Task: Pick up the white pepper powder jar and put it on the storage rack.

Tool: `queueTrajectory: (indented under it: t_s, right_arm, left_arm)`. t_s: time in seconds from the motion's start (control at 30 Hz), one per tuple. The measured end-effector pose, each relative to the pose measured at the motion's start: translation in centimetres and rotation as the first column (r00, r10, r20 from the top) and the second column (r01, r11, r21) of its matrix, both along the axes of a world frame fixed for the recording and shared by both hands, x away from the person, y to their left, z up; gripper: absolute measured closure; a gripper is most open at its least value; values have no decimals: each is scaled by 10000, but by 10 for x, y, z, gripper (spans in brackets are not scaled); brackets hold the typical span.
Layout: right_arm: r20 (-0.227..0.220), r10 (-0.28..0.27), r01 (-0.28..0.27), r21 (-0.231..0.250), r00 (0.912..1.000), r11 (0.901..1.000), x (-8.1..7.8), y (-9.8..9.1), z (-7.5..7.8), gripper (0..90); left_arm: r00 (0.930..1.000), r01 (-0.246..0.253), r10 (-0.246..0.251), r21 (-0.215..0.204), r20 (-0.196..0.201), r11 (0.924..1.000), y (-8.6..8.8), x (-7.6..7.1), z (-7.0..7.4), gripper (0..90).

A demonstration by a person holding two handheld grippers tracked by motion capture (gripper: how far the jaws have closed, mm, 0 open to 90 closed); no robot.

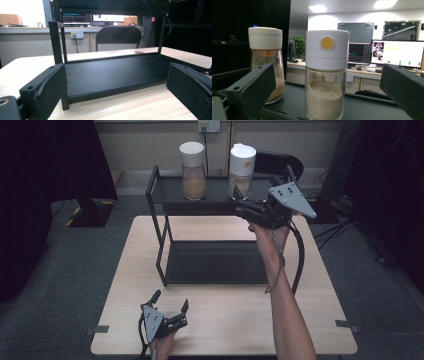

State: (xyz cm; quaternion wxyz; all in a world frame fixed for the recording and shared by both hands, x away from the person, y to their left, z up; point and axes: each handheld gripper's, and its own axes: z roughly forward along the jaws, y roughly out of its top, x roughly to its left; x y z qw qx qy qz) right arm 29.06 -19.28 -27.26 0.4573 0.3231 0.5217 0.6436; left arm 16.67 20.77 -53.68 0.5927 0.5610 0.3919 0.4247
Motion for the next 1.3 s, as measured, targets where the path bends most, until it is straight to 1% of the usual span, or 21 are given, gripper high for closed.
queueTrajectory:
  t_s: [0.1,0.33,0.43,0.6,0.8,0.87,1.07,1.3]
  right_arm:
    - [16,-65,65,-120,10000,9999,-4,-3,-5,0]
    - [27,-60,60,127,10000,9999,-12,-14,-15,2]
    - [35,-88,88,132,10000,9999,-16,-17,-19,2]
    - [-41,-51,53,273,10000,9996,-21,-22,-28,3]
    - [-92,-1,3,302,10000,9995,-26,-26,-39,3]
    - [-142,-13,17,311,9999,9995,-28,-26,-42,2]
    - [-42,-76,77,302,10000,9995,-34,-25,-50,2]
    - [-133,35,-30,399,9999,9992,-40,-29,-59,0]
  left_arm:
    - [10000,-10,10,0,-4,10000,0,0,0,27]
    - [10000,-51,51,-2,-13,10000,-1,0,0,27]
    - [10000,-68,68,-4,-7,10000,-1,0,0,27]
    - [10000,-69,69,-5,0,10000,-1,0,0,27]
    - [10000,-73,73,12,4,10000,-1,0,0,27]
    - [10000,-73,73,10,6,10000,-1,0,0,27]
    - [10000,-74,74,11,3,10000,-1,0,0,27]
    - [10000,-74,74,10,5,10000,-1,0,0,27]
